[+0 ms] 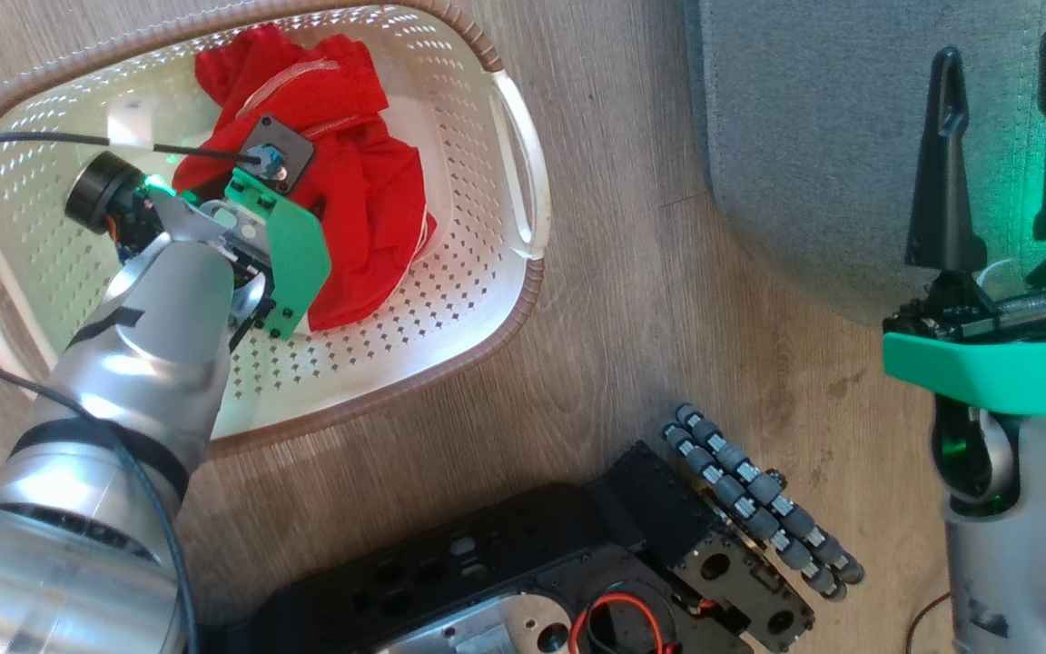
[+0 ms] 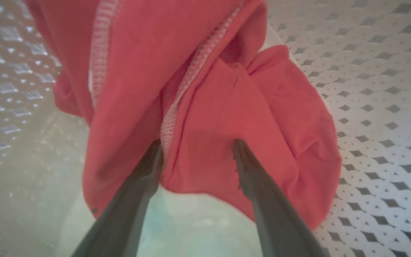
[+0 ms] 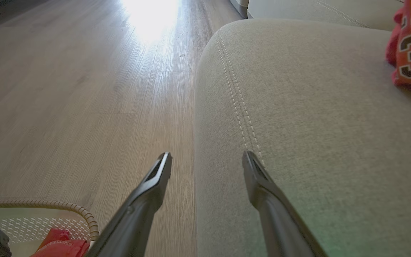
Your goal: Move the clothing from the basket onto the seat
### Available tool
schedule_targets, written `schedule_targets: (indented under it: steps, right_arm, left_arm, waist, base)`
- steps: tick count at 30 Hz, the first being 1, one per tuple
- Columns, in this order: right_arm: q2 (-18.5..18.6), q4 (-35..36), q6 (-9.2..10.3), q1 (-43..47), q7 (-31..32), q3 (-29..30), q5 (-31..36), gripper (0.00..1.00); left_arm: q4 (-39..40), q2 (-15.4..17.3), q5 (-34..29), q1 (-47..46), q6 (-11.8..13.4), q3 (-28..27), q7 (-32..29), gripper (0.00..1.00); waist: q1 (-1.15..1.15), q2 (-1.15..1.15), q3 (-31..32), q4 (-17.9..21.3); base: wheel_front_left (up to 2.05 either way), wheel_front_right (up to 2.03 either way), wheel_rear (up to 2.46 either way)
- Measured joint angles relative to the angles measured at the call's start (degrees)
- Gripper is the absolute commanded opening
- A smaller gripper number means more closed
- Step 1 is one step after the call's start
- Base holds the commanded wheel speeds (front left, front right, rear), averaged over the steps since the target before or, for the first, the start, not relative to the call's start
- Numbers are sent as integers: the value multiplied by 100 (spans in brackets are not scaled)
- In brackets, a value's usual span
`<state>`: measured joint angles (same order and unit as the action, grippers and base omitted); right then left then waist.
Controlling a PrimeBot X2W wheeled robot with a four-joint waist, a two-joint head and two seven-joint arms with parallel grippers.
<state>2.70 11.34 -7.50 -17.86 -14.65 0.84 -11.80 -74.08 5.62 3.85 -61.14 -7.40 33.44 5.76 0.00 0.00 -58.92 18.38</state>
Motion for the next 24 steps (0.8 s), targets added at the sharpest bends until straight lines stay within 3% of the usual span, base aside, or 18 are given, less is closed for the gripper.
schedule_targets:
  steps: [4, 5, 6, 7, 17, 24]
  right_arm:
    - [-1, 21, 0, 52, 0, -59, -40, 100]
    - [-1, 27, 0, 60, 0, -74, -40, 100]
    - [-1, 32, 0, 68, 0, -85, -40, 100]
    - [-1, 40, 0, 80, 0, -85, -40, 100]
    - [-1, -21, 0, 29, 0, -102, -85, 100]
    - [-1, -445, 0, -488, 0, -155, -42, 100]
  left_arm:
    - [-11, -12, 47, 4, -1, 145, -221, 98]
    - [-13, -21, 105, 9, -1, 187, -245, 48]
    - [-16, -34, 167, 10, -1, 214, -299, 6]
    - [-18, -48, 220, 9, -1, 250, -325, 0]
    - [-26, -34, 705, 9, -2, 753, -307, 0]
    - [-31, 12, 887, 46, -2, 1211, -118, 0]
  waist:
    - [0, 0, -19, 14]
    - [0, 0, -20, 18]
    - [0, 0, -21, 21]
    - [0, 0, -24, 21]
    - [0, 0, 26, -21]
    - [0, 0, 258, -42]
  base:
    - [0, 0, 0]
    - [0, 0, 0]
    - [0, 0, 0]
    - [0, 0, 0]
    - [0, 0, 0]
    - [0, 0, 0]
